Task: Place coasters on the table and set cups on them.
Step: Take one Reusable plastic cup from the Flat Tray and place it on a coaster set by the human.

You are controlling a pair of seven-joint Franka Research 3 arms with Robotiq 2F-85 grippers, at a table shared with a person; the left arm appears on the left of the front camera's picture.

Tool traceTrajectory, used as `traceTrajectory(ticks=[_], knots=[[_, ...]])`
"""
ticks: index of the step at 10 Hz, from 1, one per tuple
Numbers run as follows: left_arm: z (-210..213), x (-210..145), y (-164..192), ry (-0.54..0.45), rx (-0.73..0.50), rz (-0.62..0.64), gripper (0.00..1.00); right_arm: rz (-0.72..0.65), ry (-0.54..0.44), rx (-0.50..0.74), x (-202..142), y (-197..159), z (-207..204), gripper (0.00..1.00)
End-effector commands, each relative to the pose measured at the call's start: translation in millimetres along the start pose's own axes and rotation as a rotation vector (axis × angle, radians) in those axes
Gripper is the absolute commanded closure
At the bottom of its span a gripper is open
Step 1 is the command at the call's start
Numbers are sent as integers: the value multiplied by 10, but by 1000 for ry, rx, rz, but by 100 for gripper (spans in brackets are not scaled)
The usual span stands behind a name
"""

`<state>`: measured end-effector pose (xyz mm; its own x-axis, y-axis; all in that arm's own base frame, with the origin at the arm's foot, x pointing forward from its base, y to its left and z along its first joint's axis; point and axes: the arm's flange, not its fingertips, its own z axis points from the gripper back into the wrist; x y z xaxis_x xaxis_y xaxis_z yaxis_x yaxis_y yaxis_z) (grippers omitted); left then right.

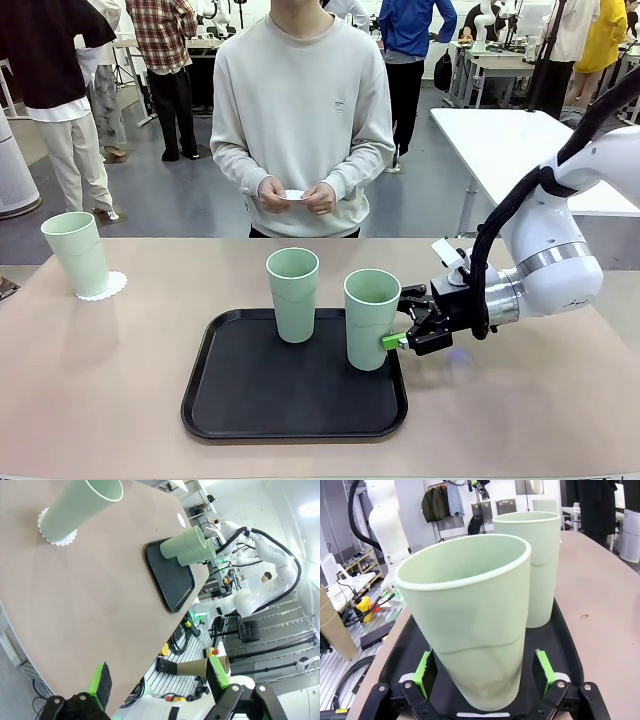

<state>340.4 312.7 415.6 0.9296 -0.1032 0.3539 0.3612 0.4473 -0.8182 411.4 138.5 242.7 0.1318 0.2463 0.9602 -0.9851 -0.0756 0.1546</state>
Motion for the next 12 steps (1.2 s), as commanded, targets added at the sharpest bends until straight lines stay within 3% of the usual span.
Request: traceTrajectory(ticks=[1, 8, 9, 10, 11, 12], knots=[[9, -8, -15, -3, 2, -5, 0, -9, -32, -7, 22, -72, -133, 0], [9, -8, -15, -3, 2, -5, 0, 6, -33, 63, -6, -41, -368, 0], [9, -8, -15, -3, 2, -5, 0, 90, -44, 123, -13, -7, -368, 0], [9, -8, -15, -3, 2, -5, 0, 89, -53, 121, 12, 20, -342, 59], [9, -8, -15, -3, 2, -5, 0, 97, -70, 107, 55, 62, -288, 59], [9, -8, -15, -3, 2, -5, 0, 110, -79, 104, 125, 132, -221, 100]])
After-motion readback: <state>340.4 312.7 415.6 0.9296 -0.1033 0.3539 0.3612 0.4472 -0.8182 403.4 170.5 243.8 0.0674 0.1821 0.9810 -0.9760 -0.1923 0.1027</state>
